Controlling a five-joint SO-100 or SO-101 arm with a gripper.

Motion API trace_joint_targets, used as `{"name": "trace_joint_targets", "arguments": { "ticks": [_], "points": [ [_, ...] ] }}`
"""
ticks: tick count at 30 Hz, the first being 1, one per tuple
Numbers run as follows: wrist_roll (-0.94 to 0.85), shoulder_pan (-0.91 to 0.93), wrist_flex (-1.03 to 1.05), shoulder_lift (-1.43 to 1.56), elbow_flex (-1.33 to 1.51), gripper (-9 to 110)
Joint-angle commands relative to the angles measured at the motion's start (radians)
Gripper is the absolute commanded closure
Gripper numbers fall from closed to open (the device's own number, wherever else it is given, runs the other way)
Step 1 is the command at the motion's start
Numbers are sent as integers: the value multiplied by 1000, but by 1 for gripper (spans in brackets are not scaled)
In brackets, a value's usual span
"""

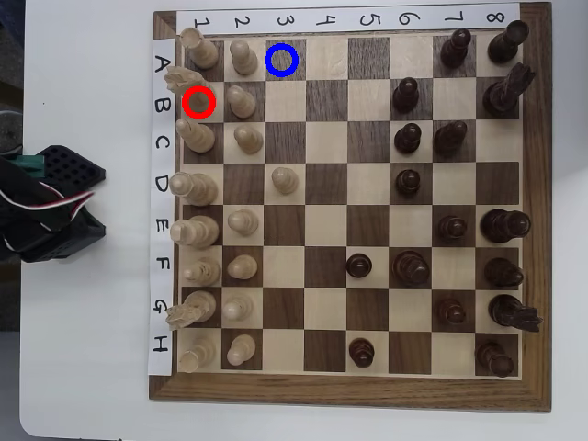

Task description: Move the piece to destination

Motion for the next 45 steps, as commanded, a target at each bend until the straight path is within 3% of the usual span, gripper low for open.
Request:
{"name": "trace_joint_targets", "arguments": {
  "ticks": [1,7,15,20,25,32,45],
  "points": [
    [121,-242,-101,-17,75,97],
    [172,-408,26,-17,103,99],
    [187,-589,35,114,385,101],
    [313,-739,35,97,370,101],
    [298,-876,35,118,422,101],
    [411,-1120,35,199,592,101],
    [512,-1353,35,247,831,101]
  ]
}}
